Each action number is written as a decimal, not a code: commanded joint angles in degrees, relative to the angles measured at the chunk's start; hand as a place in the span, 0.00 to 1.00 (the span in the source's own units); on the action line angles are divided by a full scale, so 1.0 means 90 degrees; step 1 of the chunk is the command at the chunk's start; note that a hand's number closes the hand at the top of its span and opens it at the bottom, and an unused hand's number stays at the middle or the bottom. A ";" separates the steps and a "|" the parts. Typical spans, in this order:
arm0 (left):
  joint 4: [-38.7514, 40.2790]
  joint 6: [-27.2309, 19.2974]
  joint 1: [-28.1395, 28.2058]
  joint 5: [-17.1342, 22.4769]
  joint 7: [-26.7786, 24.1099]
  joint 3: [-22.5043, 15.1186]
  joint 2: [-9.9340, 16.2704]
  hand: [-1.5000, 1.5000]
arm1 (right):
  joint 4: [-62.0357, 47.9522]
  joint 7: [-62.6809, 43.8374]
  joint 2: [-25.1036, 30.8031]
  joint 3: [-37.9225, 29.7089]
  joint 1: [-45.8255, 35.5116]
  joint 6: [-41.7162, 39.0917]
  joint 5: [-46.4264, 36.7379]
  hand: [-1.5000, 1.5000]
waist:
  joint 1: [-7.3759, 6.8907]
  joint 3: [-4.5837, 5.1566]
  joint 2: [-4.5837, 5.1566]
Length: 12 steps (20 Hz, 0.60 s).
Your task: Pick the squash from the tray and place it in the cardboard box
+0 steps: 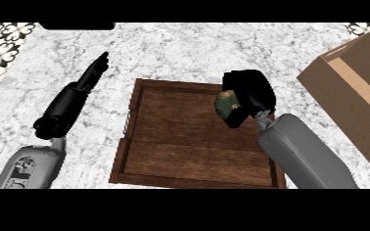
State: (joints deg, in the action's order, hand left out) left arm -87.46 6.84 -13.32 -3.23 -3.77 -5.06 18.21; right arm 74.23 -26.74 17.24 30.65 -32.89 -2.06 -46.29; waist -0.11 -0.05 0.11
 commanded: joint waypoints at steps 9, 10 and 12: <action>-0.0338 0.0131 0.0524 -0.0114 -0.0093 0.0065 -0.0019 0.50 | 0.1842 -0.0067 0.1091 -0.1424 0.0022 0.0013 -0.0291 1.00 | 0.0057 0.0004 -0.0046; -0.0396 0.0237 0.0441 0.0038 0.0016 0.0309 0.0202 0.50 | 0.2320 -0.0648 0.1055 -0.1451 0.0116 -0.0032 -0.0451 1.00 | 0.0116 0.0006 -0.0079; -0.0322 0.0322 0.0233 0.0108 0.0126 0.0328 0.0205 0.50 | 0.2332 -0.1053 0.0895 -0.2022 -0.0139 0.0067 -0.0240 1.00 | 0.0114 0.0005 -0.0066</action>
State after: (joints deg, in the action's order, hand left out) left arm -89.16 8.84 -10.90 -2.99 -4.06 -2.84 19.29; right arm 91.01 -30.17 25.11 18.78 -33.18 -1.95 -49.32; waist 0.70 0.01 -0.35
